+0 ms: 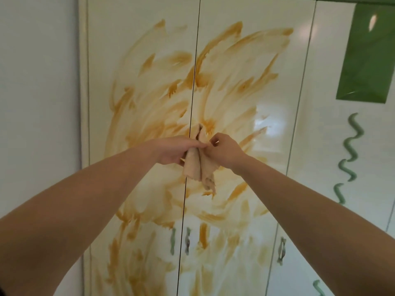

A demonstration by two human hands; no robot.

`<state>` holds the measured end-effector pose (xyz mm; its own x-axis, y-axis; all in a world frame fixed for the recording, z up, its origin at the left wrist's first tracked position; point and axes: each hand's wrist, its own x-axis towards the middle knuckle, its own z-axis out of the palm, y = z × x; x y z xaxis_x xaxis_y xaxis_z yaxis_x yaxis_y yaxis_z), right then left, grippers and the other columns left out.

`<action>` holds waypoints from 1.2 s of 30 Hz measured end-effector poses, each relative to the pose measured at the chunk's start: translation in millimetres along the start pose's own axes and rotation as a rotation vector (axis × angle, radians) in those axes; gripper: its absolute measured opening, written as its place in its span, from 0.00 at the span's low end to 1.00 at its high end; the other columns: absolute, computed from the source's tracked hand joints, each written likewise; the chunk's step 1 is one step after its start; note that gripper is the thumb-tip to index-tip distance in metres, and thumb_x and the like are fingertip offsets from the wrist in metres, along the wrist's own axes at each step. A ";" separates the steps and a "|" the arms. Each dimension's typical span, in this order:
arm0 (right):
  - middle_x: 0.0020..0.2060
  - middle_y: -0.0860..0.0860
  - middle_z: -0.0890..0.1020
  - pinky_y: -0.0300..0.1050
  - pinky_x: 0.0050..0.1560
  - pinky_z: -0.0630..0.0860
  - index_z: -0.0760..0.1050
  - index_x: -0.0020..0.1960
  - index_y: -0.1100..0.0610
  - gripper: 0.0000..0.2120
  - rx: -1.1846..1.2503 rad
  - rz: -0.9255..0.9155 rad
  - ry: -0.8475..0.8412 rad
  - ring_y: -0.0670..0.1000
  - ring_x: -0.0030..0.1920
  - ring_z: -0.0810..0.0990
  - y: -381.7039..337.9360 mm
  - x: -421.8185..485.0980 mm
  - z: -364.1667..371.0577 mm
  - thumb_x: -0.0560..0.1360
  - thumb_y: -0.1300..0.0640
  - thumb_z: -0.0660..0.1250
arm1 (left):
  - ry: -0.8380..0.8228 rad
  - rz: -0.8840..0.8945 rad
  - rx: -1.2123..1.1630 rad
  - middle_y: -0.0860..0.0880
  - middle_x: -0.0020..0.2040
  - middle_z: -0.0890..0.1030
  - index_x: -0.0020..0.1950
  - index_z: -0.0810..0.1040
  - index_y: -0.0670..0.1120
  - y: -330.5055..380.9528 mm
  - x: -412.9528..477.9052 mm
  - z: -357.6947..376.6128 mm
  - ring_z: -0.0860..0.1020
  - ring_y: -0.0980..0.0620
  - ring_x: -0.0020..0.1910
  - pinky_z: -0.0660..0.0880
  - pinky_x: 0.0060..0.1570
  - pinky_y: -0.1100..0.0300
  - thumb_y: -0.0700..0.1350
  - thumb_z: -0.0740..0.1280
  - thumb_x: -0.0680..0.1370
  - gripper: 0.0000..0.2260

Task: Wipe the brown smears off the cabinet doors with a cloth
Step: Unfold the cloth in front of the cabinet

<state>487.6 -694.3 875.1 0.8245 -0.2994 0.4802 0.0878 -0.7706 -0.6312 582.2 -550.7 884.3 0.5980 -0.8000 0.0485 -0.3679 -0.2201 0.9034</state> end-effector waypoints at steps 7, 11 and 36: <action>0.47 0.54 0.82 0.45 0.40 0.75 0.74 0.50 0.55 0.11 0.084 -0.024 0.040 0.53 0.44 0.80 -1.5 15.2 -30.0 0.80 0.47 0.63 | 0.101 0.056 0.162 0.42 0.63 0.81 0.65 0.76 0.41 19.2 17.6 -14.4 0.79 0.44 0.64 0.75 0.67 0.47 0.34 0.65 0.76 0.17; 0.46 0.55 0.85 0.46 0.41 0.77 0.76 0.48 0.53 0.04 0.042 -0.020 0.035 0.53 0.43 0.81 14.0 20.4 -58.6 0.80 0.52 0.65 | 0.223 0.032 0.392 0.39 0.59 0.82 0.60 0.81 0.41 19.7 12.4 -39.5 0.80 0.40 0.60 0.77 0.61 0.45 0.34 0.66 0.75 0.14; 0.15 0.52 0.75 0.33 0.19 0.70 0.70 0.32 0.61 0.16 -0.297 0.395 0.064 0.48 0.14 0.74 16.1 9.0 -50.3 0.78 0.69 0.62 | 0.380 -0.440 0.871 0.48 0.22 0.72 0.37 0.71 0.41 36.2 5.2 -36.8 0.68 0.52 0.18 0.62 0.22 0.66 0.44 0.68 0.81 0.15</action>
<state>468.4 -737.7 899.9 0.7258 -0.6278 0.2814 -0.3952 -0.7152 -0.5764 598.1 -542.4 933.0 0.9324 -0.3569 0.0571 -0.3589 -0.8958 0.2623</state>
